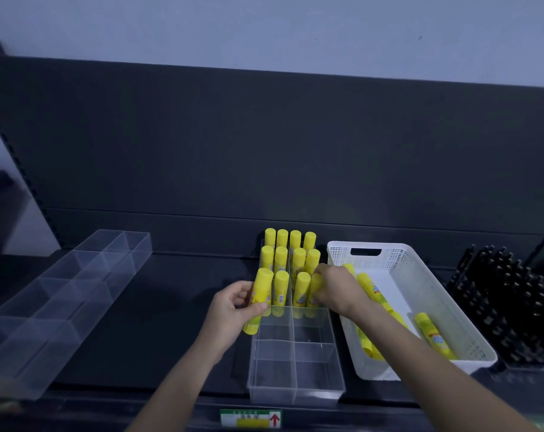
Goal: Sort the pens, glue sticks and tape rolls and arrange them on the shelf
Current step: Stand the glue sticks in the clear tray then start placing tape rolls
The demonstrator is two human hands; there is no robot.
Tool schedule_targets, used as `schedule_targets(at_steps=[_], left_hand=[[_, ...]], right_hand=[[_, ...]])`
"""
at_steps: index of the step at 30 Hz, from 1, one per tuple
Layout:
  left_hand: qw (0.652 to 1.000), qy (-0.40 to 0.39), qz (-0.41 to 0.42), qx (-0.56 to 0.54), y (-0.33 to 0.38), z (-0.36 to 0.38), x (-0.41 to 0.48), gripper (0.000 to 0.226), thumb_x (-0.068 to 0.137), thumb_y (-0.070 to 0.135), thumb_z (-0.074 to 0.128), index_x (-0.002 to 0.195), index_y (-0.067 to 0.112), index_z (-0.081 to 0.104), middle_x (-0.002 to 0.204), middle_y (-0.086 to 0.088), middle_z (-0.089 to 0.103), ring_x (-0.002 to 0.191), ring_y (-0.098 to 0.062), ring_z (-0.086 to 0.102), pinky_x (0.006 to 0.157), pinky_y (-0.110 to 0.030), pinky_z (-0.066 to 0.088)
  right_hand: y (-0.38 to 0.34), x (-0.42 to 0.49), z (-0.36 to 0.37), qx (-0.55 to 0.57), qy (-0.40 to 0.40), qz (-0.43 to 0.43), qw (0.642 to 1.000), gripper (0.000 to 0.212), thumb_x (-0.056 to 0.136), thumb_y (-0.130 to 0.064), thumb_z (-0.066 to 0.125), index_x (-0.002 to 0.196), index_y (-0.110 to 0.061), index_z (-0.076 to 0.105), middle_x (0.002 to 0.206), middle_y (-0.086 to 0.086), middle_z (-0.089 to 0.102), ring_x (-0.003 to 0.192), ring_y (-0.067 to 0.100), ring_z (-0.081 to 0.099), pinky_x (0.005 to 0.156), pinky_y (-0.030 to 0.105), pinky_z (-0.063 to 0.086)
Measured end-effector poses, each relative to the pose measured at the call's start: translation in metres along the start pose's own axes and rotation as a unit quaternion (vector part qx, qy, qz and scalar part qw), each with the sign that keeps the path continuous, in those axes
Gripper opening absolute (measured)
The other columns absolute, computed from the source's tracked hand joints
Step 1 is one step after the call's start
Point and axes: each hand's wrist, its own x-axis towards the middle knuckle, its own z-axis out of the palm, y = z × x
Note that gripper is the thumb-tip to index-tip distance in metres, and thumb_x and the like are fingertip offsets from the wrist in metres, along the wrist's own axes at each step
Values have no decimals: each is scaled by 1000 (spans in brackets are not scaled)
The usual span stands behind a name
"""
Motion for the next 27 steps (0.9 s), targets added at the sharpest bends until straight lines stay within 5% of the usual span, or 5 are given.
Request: schedule_targets(at_steps=[7,12,19,24,27], left_hand=[[1000,-8,3,7,4,-4,-2,28,75,-1,71,85,25,66,84,2,70,70,4,64,64,-9,49],[1000,-5,8,9,7,-5,-6,32,72,-3,73,83,27,67,81,0,70,72,-3,65,66,-13,51],[998,-19,41,35,6,5,-9,41,70,-4,74,87,33,69,77,0,70,75,-14,64,72,-27,55],[979,-20,-24,200,-12,-8,-8,71,71,13,79,135,16,46,113,2,59,101,-10,52,91,-24,44],[962,-71,-63,254,-21,-13,-12,74,75,17,76,139,13,39,128,-4,54,104,-7,49,90,-18,42]], right_hand=[[1,-2,-5,-5,2,-15,1000,42,76,-19,71,112,-7,53,109,14,64,99,31,59,75,32,47],[-12,-27,-23,93,134,-31,986,24,85,-16,61,106,-6,64,102,9,68,96,26,63,80,29,46],[-64,-57,-12,229,34,-148,961,20,81,-20,69,88,-2,68,79,7,62,72,17,50,65,26,39],[-55,-51,-4,234,72,-123,962,9,83,-20,66,81,-13,61,65,-6,53,61,10,46,54,11,35],[-52,-45,12,187,61,-99,975,16,85,-23,65,94,-11,64,75,-4,54,70,13,48,53,11,32]])
